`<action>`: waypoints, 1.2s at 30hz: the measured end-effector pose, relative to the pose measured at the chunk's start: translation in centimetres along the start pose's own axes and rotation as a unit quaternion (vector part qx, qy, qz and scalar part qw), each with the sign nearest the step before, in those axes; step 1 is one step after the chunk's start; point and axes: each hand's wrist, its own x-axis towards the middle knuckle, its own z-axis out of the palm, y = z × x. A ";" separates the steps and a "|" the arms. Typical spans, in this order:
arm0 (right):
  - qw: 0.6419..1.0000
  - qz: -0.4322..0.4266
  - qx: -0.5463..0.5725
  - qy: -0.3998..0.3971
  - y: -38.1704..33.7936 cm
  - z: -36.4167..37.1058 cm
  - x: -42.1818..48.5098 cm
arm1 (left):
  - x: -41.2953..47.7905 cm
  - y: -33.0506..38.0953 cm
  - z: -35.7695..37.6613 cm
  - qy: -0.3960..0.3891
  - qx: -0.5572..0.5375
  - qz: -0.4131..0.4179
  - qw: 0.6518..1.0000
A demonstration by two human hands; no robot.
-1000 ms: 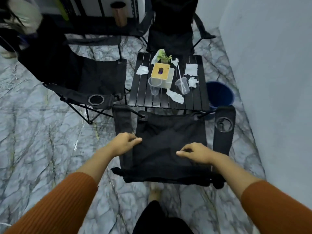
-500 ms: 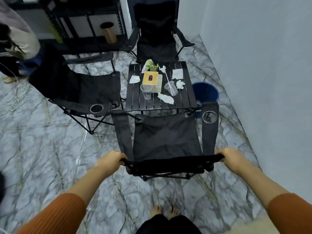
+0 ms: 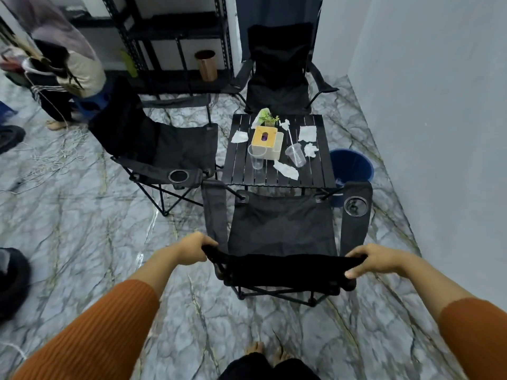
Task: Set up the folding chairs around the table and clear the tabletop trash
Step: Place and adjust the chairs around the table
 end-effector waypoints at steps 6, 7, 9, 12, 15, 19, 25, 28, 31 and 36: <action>0.982 -0.063 -0.052 0.168 -10.5 0.8 2.8 | -1.7 -2.6 -2.6 0.194 -0.015 -0.078 0.978; 0.976 -0.082 -0.063 0.194 -13.1 1.6 3.4 | -2.1 -3.4 -2.6 0.232 -0.001 -0.091 0.968; 0.962 -0.139 -0.101 0.213 -18.7 3.8 4.3 | -3.1 -5.5 -2.2 0.279 0.022 -0.116 0.953; 0.927 -0.235 -0.194 0.218 -27.0 7.8 5.5 | -5.0 -9.6 -1.7 0.273 0.024 -0.174 0.946; 0.897 -0.296 -0.260 0.201 -34.3 11.9 6.7 | -6.8 -14.0 -2.2 0.257 -0.002 -0.222 0.941; 0.887 -0.316 -0.302 0.152 -42.4 17.0 8.3 | -8.9 -20.2 -4.3 0.266 -0.022 -0.245 0.932; 0.867 -0.336 -0.336 0.154 -52.7 21.8 10.8 | -11.0 -29.4 -8.9 0.278 -0.061 -0.272 0.919; 0.869 -0.342 -0.320 0.160 -57.3 23.3 12.1 | -11.1 -32.8 -11.7 0.267 -0.055 -0.276 0.922; 0.869 -0.347 -0.313 0.166 -61.0 23.6 13.6 | -10.3 -35.7 -14.4 0.263 -0.059 -0.264 0.926; 0.869 -0.340 -0.314 0.177 -67.2 22.4 17.5 | -7.7 -40.4 -19.7 0.262 -0.048 -0.254 0.930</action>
